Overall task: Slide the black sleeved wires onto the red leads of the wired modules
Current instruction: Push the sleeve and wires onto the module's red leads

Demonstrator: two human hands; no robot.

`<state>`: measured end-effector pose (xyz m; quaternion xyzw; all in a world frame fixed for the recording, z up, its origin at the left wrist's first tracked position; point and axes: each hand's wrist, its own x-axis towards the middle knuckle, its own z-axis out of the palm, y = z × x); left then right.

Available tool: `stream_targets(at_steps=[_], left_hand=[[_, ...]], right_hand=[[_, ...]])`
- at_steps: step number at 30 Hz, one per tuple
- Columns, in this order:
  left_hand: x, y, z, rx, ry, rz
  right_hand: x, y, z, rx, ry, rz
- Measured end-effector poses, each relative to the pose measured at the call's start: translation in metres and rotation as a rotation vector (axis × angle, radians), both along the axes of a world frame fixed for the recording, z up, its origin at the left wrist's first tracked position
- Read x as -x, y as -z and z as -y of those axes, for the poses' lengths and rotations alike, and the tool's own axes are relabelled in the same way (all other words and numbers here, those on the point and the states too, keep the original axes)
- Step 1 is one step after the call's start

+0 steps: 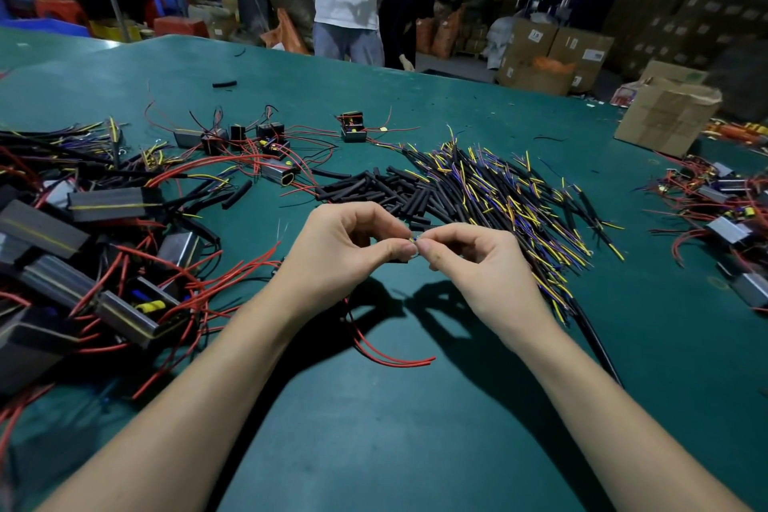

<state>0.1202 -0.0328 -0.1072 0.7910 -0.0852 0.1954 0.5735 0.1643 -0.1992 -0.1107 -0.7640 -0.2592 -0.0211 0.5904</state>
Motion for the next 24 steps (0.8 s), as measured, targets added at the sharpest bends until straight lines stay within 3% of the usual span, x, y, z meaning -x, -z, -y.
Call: stream_targets(at_steps=[7,14,20,24], left_hand=[[0.002,-0.004,0.0,-0.068,-0.035,0.028],[0.004,-0.007,0.001,-0.081,-0.065,0.022],[0.002,-0.009,0.001,-0.11,-0.034,0.011],[0.004,-0.015,0.001,0.007,0.032,-0.095]], right_hand=[[0.002,-0.001,-0.004,0.014,0.013,0.03],[0.011,-0.001,-0.009,0.136,0.15,0.351],[0.01,-0.002,-0.007,0.087,0.123,0.401],[0.008,-0.002,-0.006,0.112,0.111,0.562]])
